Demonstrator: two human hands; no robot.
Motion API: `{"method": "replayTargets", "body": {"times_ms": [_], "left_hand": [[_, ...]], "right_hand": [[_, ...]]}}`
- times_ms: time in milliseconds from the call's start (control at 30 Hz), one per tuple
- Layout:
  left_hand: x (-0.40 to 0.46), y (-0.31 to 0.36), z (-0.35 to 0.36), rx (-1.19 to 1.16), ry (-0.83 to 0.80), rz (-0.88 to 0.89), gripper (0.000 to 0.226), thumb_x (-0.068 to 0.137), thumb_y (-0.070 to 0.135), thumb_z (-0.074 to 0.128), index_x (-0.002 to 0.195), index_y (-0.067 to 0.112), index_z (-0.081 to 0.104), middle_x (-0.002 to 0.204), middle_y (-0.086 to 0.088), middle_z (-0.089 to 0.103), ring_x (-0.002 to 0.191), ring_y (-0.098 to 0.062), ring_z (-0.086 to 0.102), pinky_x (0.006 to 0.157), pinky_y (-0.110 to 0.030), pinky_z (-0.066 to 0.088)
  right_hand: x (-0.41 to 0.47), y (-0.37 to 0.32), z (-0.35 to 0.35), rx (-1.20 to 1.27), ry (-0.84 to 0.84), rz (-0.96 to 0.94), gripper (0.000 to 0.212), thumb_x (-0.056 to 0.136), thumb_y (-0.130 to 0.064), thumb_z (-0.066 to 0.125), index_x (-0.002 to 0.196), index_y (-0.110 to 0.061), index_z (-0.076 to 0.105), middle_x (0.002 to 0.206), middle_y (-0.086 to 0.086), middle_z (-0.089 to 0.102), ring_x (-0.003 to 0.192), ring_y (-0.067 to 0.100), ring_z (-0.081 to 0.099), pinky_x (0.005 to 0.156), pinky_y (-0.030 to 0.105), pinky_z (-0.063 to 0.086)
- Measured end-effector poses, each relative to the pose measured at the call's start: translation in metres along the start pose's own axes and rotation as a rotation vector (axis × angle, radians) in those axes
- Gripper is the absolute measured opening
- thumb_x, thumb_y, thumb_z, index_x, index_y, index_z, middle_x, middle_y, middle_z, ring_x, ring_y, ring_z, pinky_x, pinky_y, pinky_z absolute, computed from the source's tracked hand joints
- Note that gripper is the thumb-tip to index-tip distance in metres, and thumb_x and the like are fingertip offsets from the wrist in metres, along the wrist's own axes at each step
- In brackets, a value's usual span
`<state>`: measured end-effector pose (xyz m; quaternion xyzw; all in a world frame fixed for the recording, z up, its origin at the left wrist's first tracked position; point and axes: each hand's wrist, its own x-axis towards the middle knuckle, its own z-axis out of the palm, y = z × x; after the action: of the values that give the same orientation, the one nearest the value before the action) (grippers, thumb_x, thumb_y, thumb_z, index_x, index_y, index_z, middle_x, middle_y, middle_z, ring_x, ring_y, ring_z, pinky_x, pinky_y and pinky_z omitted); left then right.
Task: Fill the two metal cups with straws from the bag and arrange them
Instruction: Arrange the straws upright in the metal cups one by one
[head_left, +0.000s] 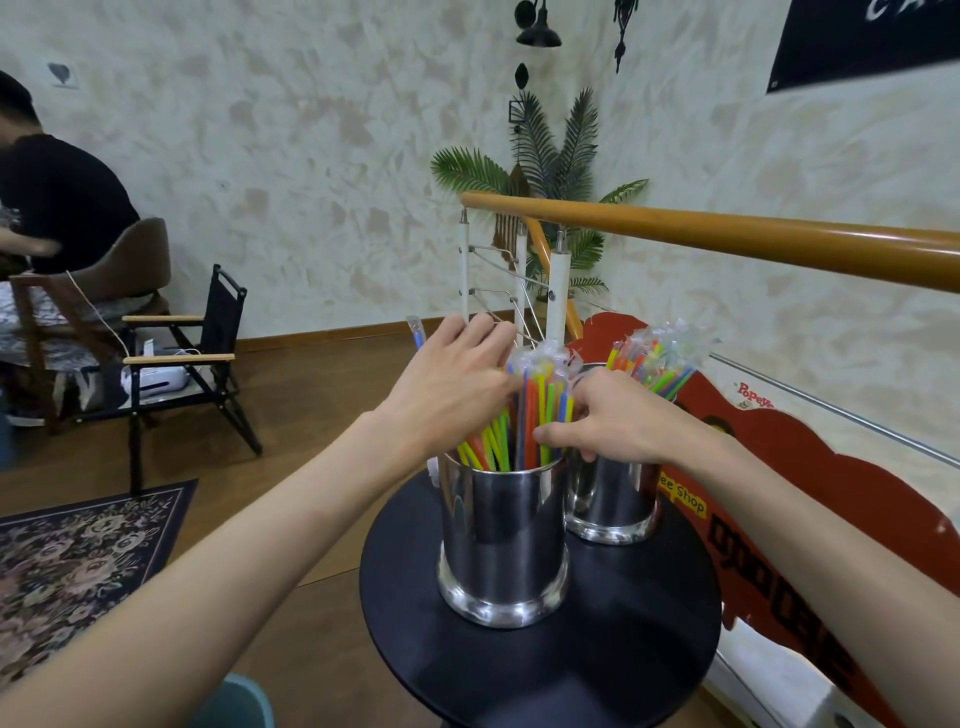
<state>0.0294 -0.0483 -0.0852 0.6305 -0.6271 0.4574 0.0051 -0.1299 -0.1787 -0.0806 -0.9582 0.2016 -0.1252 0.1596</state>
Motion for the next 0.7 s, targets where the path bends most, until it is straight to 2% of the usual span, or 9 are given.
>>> {"method": "replayTargets", "body": {"times_ms": [133, 267, 367, 433, 500, 633, 700], "left_hand": [[-0.008, -0.008, 0.001, -0.036, 0.033, -0.024, 0.032, 0.092, 0.050, 0.057, 0.085, 0.021, 0.069, 0.094, -0.003, 0.049, 0.088, -0.024, 0.048, 0.076, -0.038, 0.036], [-0.017, -0.003, 0.002, -0.195, 0.064, -0.185, 0.042, 0.094, 0.054, 0.046, 0.080, 0.022, 0.069, 0.092, 0.000, 0.048, 0.084, -0.022, 0.047, 0.071, -0.035, 0.037], [-0.024, 0.006, 0.010, -0.295, 0.067, -0.306, 0.028, 0.088, 0.044, 0.068, 0.072, 0.022, 0.070, 0.089, 0.001, 0.050, 0.080, -0.023, 0.049, 0.068, -0.033, 0.031], [-0.026, 0.009, 0.013, -0.304, 0.031, -0.330, 0.024, 0.079, 0.039, 0.082, 0.067, 0.024, 0.068, 0.088, 0.002, 0.052, 0.079, -0.025, 0.051, 0.068, -0.033, 0.032], [-0.024, 0.010, 0.012, -0.281, 0.016, -0.309, 0.023, 0.075, 0.039, 0.084, 0.067, 0.025, 0.068, 0.090, 0.002, 0.054, 0.082, -0.025, 0.053, 0.069, -0.035, 0.035], [-0.021, 0.010, 0.006, -0.161, 0.047, -0.197, 0.026, 0.071, 0.034, 0.086, 0.086, 0.022, 0.069, 0.104, -0.003, 0.057, 0.097, -0.028, 0.055, 0.085, -0.040, 0.034], [-0.017, 0.011, 0.003, -0.129, 0.052, -0.147, 0.028, 0.069, 0.027, 0.086, 0.088, 0.020, 0.068, 0.103, -0.005, 0.057, 0.097, -0.029, 0.054, 0.085, -0.041, 0.033]], "right_hand": [[-0.002, -0.001, -0.003, 0.016, -0.014, 0.038, 0.053, 0.091, -0.040, 0.072, 0.046, -0.018, 0.058, 0.040, -0.008, 0.058, 0.041, -0.003, 0.053, 0.049, 0.013, 0.035], [-0.003, 0.000, -0.008, 0.019, -0.053, 0.092, 0.055, 0.092, -0.042, 0.071, 0.045, -0.016, 0.059, 0.035, -0.009, 0.052, 0.035, -0.002, 0.048, 0.047, 0.013, 0.033], [-0.003, 0.000, -0.008, 0.017, -0.067, 0.116, 0.056, 0.092, -0.044, 0.070, 0.046, -0.015, 0.059, 0.033, -0.010, 0.049, 0.034, -0.003, 0.048, 0.053, 0.020, 0.033], [-0.002, 0.001, -0.007, 0.015, -0.062, 0.115, 0.056, 0.091, -0.045, 0.071, 0.046, -0.015, 0.059, 0.033, -0.010, 0.049, 0.034, -0.003, 0.048, 0.054, 0.021, 0.034], [0.000, 0.002, -0.007, -0.001, -0.057, 0.111, 0.056, 0.089, -0.047, 0.072, 0.045, -0.015, 0.060, 0.034, -0.009, 0.049, 0.034, -0.001, 0.047, 0.053, 0.021, 0.034], [0.000, 0.000, -0.009, -0.008, -0.077, 0.091, 0.056, 0.087, -0.053, 0.072, 0.047, -0.015, 0.060, 0.035, -0.009, 0.052, 0.034, -0.001, 0.047, 0.045, 0.013, 0.034], [0.001, 0.001, -0.009, -0.004, -0.082, 0.068, 0.055, 0.085, -0.055, 0.073, 0.051, -0.015, 0.061, 0.038, -0.009, 0.055, 0.035, -0.002, 0.048, 0.043, 0.012, 0.034]]}}
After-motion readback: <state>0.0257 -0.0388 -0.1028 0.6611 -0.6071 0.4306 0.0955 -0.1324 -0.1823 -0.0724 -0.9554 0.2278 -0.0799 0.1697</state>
